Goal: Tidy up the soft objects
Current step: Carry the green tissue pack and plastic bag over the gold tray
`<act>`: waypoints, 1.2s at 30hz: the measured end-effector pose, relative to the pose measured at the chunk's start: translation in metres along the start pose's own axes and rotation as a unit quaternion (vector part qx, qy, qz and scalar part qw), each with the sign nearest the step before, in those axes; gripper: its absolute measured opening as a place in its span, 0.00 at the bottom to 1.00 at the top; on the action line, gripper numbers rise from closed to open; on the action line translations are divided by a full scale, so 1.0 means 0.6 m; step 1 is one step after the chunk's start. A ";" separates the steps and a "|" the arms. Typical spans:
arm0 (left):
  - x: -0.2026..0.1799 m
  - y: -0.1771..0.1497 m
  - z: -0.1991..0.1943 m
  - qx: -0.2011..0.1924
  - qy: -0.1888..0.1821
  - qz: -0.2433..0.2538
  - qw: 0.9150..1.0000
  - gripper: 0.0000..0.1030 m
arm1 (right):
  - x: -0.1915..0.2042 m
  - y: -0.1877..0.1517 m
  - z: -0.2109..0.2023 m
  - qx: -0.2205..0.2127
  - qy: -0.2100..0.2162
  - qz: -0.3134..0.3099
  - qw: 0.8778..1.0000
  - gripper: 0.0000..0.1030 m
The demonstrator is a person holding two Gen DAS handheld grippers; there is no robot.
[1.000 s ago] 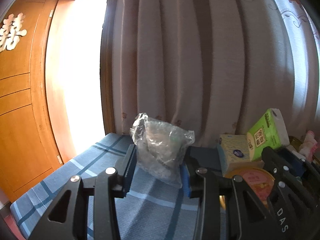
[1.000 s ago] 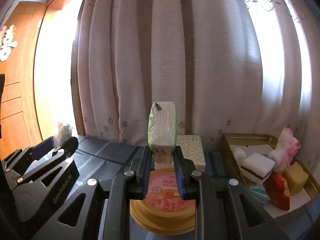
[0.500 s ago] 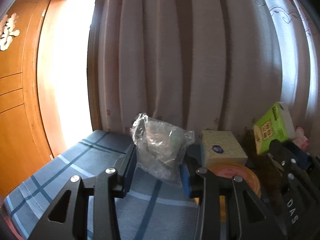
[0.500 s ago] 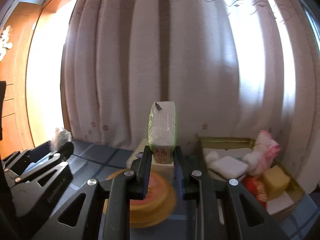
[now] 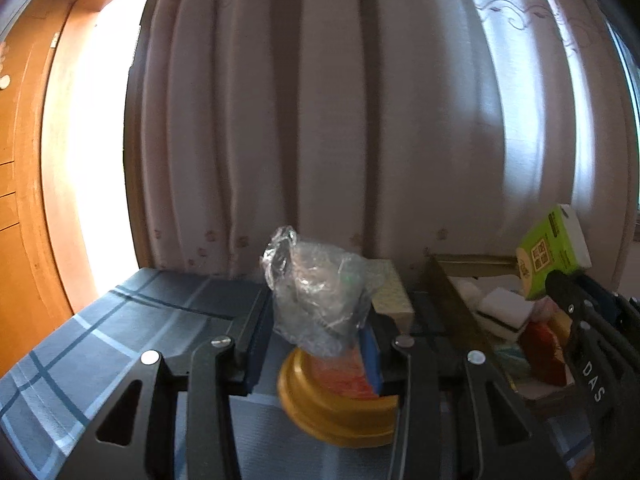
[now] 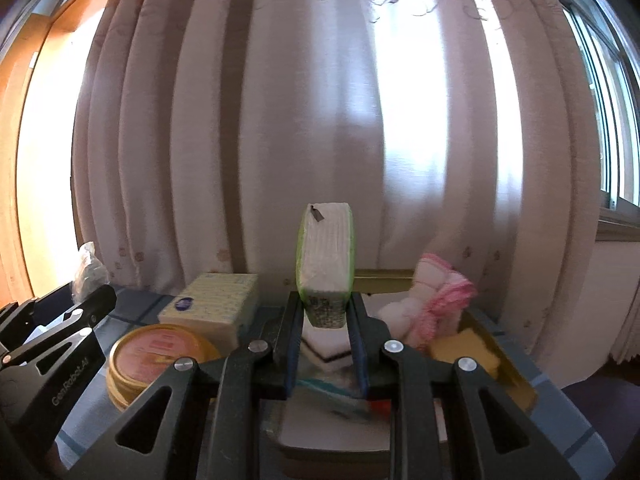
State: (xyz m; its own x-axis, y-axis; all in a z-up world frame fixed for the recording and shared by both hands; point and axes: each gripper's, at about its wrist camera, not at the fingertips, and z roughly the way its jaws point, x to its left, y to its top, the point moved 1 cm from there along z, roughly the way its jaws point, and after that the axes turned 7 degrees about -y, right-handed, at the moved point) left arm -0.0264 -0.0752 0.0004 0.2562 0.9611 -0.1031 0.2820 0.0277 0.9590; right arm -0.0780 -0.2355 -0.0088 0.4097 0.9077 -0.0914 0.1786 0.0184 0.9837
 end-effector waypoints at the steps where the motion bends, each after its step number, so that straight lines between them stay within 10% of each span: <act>1: -0.005 0.000 0.000 0.000 -0.002 0.002 1.000 0.38 | -0.009 0.000 0.001 0.001 -0.003 0.000 1.000 0.23; 36: -0.235 0.034 0.049 0.014 -0.155 0.073 0.985 0.38 | -0.138 0.018 0.064 0.040 -0.051 -0.026 0.998 0.24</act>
State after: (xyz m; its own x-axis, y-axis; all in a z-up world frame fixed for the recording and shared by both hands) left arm -0.0296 -0.2182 0.0269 0.5654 0.8236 -0.0455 0.2465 -0.1161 0.9622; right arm -0.0755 -0.3268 0.0035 0.4858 0.8590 -0.1616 0.2720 0.0272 0.9619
